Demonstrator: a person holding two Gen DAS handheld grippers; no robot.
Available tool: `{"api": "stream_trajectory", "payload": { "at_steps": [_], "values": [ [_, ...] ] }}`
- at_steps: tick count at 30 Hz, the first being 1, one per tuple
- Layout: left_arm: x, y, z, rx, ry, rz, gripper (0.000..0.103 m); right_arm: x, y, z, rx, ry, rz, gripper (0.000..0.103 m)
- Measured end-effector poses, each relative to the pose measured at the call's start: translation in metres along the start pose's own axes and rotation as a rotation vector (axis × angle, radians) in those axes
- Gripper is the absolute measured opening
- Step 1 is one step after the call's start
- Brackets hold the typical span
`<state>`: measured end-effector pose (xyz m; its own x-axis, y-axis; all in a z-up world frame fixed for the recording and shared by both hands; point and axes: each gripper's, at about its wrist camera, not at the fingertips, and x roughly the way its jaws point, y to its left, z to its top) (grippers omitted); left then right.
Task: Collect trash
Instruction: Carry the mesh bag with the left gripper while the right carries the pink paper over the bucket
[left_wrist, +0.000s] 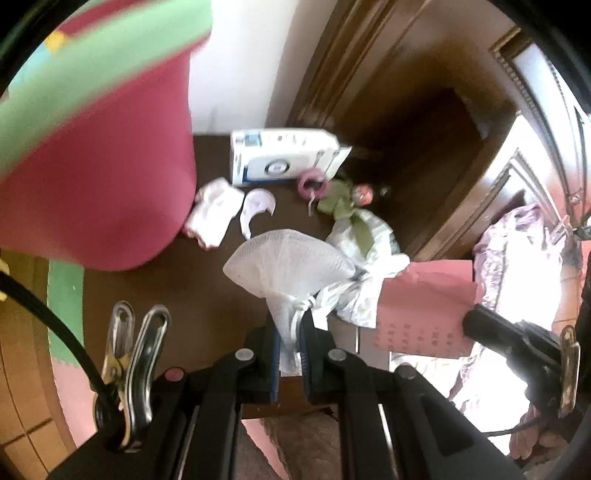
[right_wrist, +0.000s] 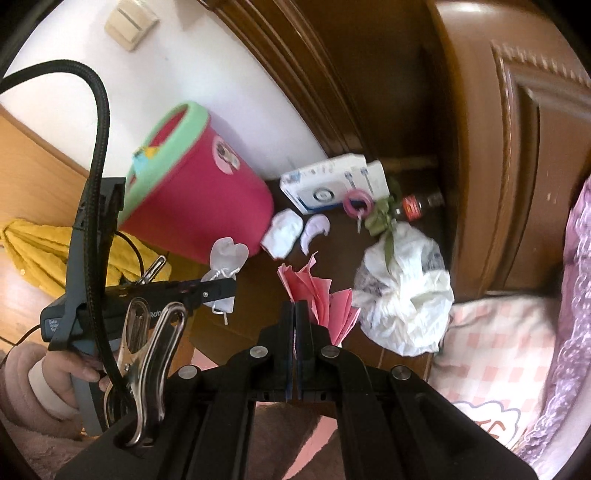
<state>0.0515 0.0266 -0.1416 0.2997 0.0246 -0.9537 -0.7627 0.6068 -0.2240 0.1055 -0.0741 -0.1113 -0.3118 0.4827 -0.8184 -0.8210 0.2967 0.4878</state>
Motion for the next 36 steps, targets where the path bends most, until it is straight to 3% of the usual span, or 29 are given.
{"api": "stream_trajectory", "payload": {
  "at_steps": [19,36],
  "values": [
    [-0.089,0.015,0.040,0.046,-0.161,0.002,0.009,-0.040,0.061,0.037,-0.089,-0.145,-0.006,0.002],
    [-0.131,0.077,0.060,-0.023,-0.244,0.012,0.009,-0.030,0.122,0.060,-0.187,-0.179,0.002,0.002]
  ]
}}
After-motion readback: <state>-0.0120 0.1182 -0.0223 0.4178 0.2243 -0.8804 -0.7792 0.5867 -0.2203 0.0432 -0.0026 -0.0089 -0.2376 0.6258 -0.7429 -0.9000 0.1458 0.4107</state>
